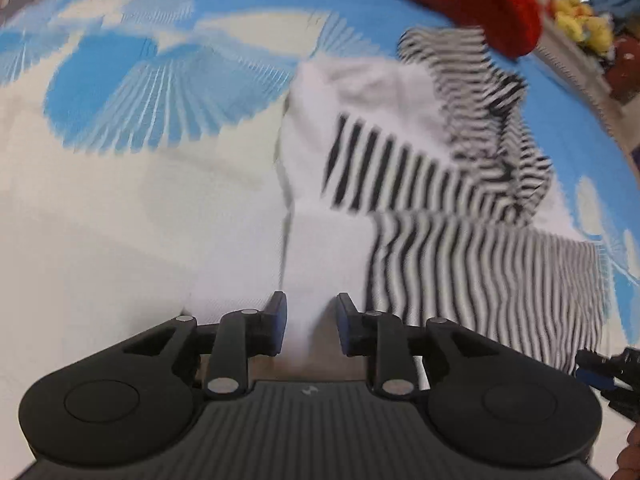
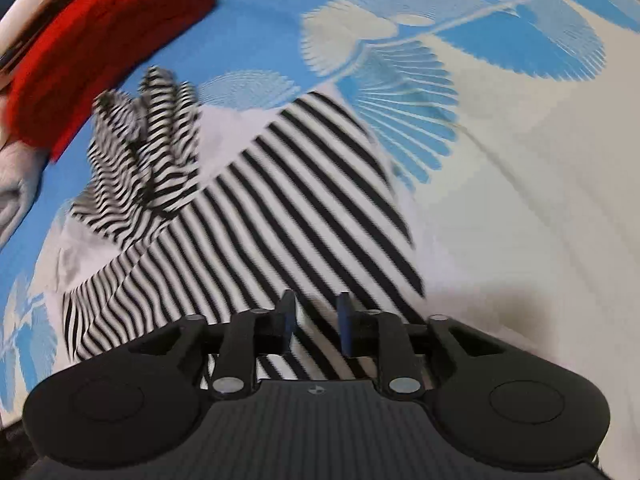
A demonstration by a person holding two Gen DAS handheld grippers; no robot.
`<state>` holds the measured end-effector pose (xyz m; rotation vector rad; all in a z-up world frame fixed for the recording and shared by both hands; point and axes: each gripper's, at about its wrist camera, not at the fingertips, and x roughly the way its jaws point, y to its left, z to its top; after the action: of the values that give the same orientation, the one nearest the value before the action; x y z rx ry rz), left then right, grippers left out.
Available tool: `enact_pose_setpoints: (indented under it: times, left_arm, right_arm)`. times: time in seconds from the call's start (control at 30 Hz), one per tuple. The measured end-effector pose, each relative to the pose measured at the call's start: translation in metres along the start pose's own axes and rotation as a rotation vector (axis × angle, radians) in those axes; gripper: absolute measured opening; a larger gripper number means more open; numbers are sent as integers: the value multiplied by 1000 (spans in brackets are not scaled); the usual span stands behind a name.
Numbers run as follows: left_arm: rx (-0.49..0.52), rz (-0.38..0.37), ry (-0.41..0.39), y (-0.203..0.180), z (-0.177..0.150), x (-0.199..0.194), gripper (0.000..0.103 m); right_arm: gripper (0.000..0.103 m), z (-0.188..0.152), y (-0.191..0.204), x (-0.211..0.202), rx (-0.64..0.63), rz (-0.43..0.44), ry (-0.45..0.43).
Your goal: Fold small clothes
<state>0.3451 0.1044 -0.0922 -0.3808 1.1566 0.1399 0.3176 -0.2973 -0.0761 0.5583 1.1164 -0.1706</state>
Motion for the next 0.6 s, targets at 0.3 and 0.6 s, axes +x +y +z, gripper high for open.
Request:
enact_pose_setpoints:
  times: [0.3,0.6]
  left_arm:
    - [117,2,-119,-23,1,-24,29]
    - [195,29,-144,-43,-7,-27,33]
  right_arm:
    - [27,-1,7,-11,-52,-3,-29]
    - [28,-12,47,-40,-344,-65,-179]
